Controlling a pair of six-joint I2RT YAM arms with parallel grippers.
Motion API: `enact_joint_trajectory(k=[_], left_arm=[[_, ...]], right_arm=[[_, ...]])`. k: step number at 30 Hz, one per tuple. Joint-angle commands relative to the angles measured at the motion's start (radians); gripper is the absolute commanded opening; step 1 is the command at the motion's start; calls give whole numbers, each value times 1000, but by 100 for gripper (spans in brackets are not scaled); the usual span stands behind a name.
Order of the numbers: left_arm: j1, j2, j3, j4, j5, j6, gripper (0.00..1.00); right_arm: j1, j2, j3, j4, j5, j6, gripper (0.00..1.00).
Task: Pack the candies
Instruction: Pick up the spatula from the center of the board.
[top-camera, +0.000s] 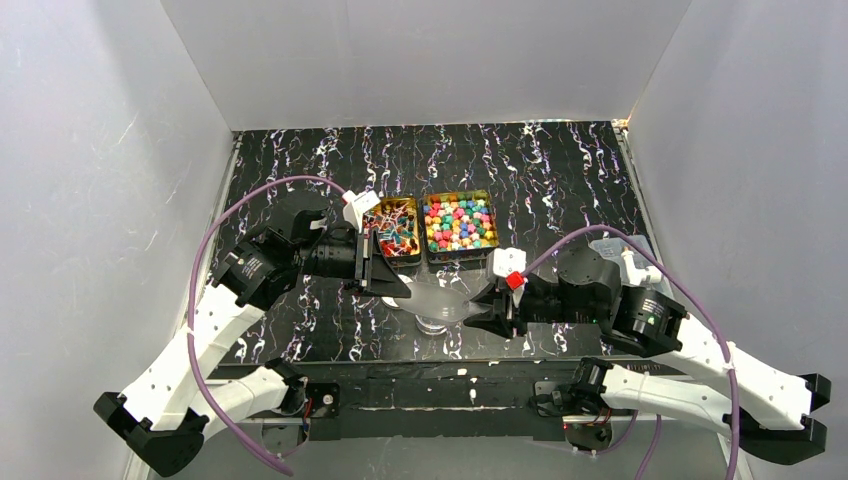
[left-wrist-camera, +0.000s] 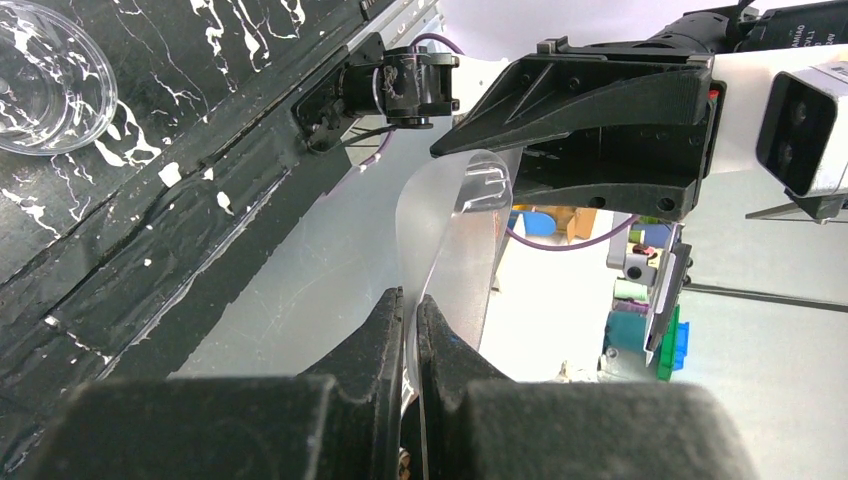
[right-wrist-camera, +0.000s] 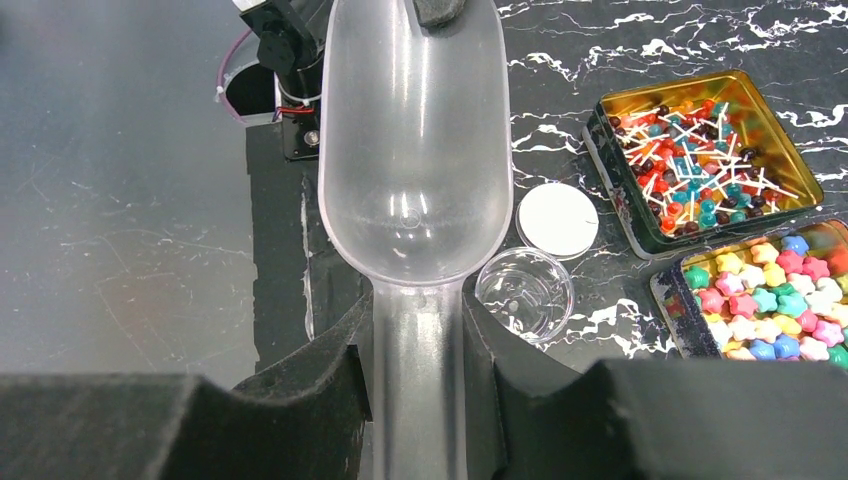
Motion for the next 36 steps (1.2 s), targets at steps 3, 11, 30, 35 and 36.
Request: enact_joint_trajectory(k=[3,11,30,35,36], left_arm=[[11,-24,-2,-55,30,28,0],[11,-19,-4,-47,35,23,0],[11,-29,-27,-15,55,6,0],[11,-30,-24,-15,55,9,0],[11,-30,-24,-15,55,10,0]], right_arm=[[-5,-45,31,27,2,7,37],[-5,-18,7,104,-25,29,38],[-5,37,-15,214,-72,65,42],[-5,46,-7,190,-82,59,21],[-5,45,-7,188,-85,58,17]])
